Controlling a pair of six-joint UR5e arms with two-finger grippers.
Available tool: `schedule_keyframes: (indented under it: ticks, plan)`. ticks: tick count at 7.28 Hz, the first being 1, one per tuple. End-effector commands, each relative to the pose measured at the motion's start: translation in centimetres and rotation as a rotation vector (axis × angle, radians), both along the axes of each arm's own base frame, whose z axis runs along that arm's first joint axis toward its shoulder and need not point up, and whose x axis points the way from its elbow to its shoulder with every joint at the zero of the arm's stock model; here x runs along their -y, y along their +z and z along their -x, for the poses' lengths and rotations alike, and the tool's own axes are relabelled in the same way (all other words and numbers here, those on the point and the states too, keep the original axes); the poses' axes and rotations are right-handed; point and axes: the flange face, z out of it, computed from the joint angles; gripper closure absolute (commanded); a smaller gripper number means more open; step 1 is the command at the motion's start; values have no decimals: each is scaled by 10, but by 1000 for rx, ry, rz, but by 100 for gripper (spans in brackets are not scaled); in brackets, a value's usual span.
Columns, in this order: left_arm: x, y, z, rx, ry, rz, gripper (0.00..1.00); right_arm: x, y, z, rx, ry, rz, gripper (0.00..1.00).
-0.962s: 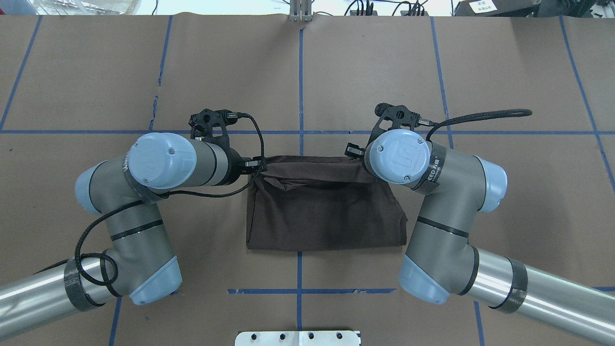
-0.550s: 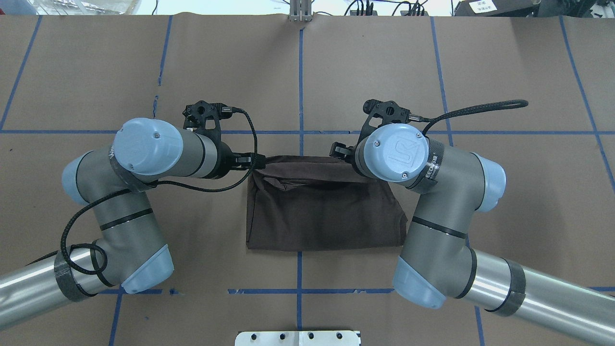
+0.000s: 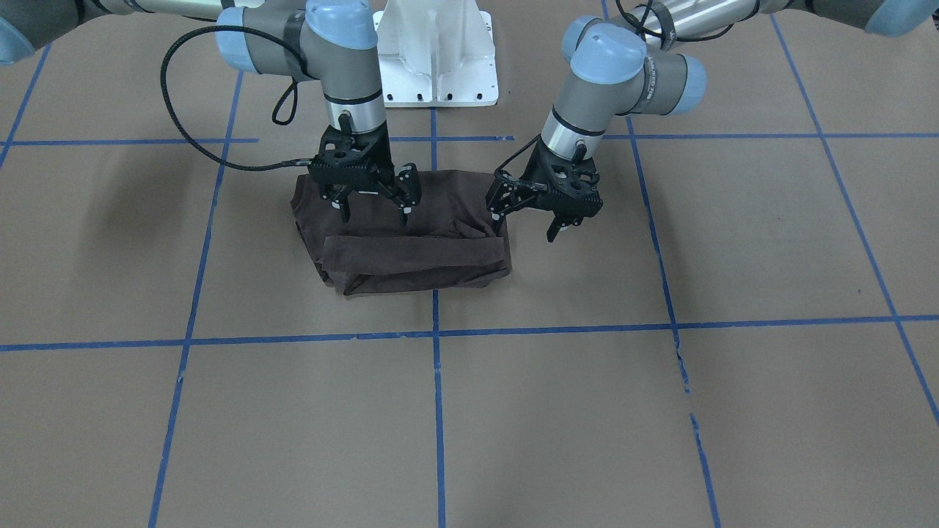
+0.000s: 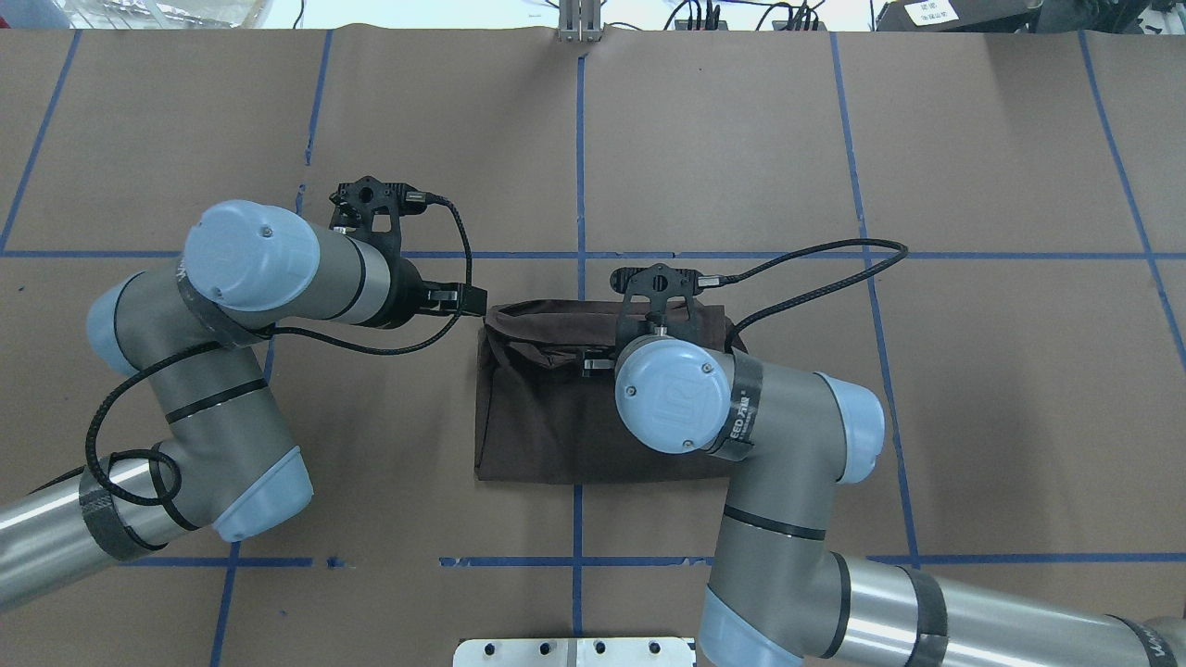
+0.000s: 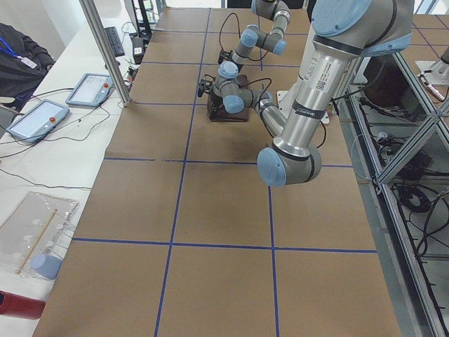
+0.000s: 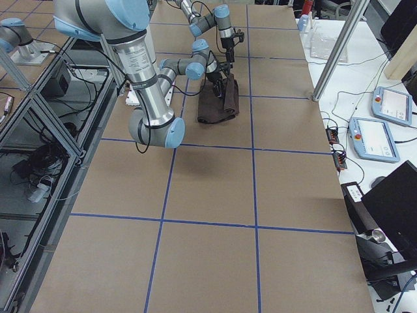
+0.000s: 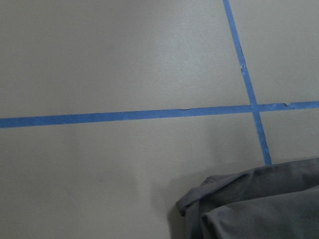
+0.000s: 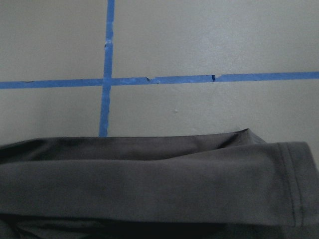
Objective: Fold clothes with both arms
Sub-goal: 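Open the right gripper and raise it away from the shirt while the left holds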
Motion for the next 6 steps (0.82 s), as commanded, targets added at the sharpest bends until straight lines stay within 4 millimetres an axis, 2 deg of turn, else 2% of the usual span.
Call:
schedule_keyframes:
  ticks: [1,4,5,6]
  plan:
    - [2,7,7,-3,7,-4,0,5,12,28,-96,-35,-63,0]
    - [2,7,7,-4,4,-2,0,6,26,27,-181,-84,-81,0]
    - [2,8,7,-3,5,0,0,16,29,22,-190,-70,-78,0]
    - [2,7,7,-4,5,0,0,38,32,10,-210,-60,-89,0]
